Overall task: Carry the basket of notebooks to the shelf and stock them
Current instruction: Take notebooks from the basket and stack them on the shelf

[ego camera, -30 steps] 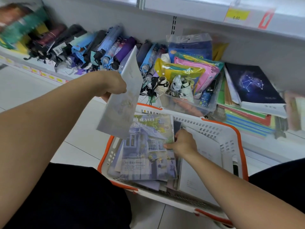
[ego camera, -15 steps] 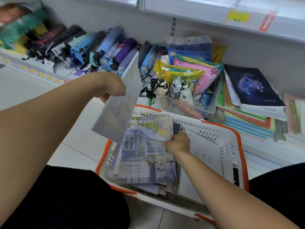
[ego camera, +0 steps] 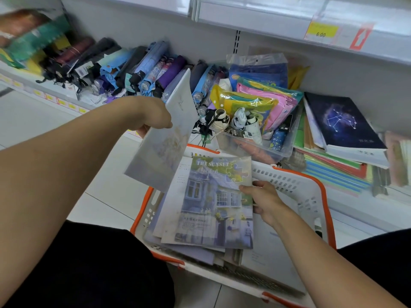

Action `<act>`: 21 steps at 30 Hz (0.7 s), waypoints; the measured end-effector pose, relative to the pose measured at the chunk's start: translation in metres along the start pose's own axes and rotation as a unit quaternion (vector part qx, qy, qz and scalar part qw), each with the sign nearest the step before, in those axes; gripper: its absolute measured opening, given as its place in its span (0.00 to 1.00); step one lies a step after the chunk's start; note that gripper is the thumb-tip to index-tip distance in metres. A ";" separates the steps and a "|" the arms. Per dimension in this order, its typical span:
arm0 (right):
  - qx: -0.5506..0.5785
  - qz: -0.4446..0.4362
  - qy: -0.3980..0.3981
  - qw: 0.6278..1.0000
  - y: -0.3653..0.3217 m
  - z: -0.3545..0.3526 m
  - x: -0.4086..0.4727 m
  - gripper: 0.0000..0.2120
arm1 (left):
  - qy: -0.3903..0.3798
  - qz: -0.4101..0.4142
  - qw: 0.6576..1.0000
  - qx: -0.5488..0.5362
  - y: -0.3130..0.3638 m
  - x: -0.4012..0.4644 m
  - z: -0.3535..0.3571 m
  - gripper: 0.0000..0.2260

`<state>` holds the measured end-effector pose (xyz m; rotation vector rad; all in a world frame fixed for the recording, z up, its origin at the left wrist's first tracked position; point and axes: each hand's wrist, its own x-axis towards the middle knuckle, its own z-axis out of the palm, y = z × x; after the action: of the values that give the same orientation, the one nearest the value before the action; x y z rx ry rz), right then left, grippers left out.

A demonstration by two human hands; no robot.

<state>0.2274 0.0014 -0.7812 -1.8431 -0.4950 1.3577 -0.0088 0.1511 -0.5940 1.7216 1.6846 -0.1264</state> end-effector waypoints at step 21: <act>0.011 -0.232 -0.056 0.971 -0.169 -0.029 -0.032 0.16 | -0.110 0.046 0.865 -0.487 0.023 -0.021 0.009 0.23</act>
<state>0.2658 0.0738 -0.6274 -1.5099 -0.9035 1.1399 0.0124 0.1313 -0.5800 0.9511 1.1522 0.4848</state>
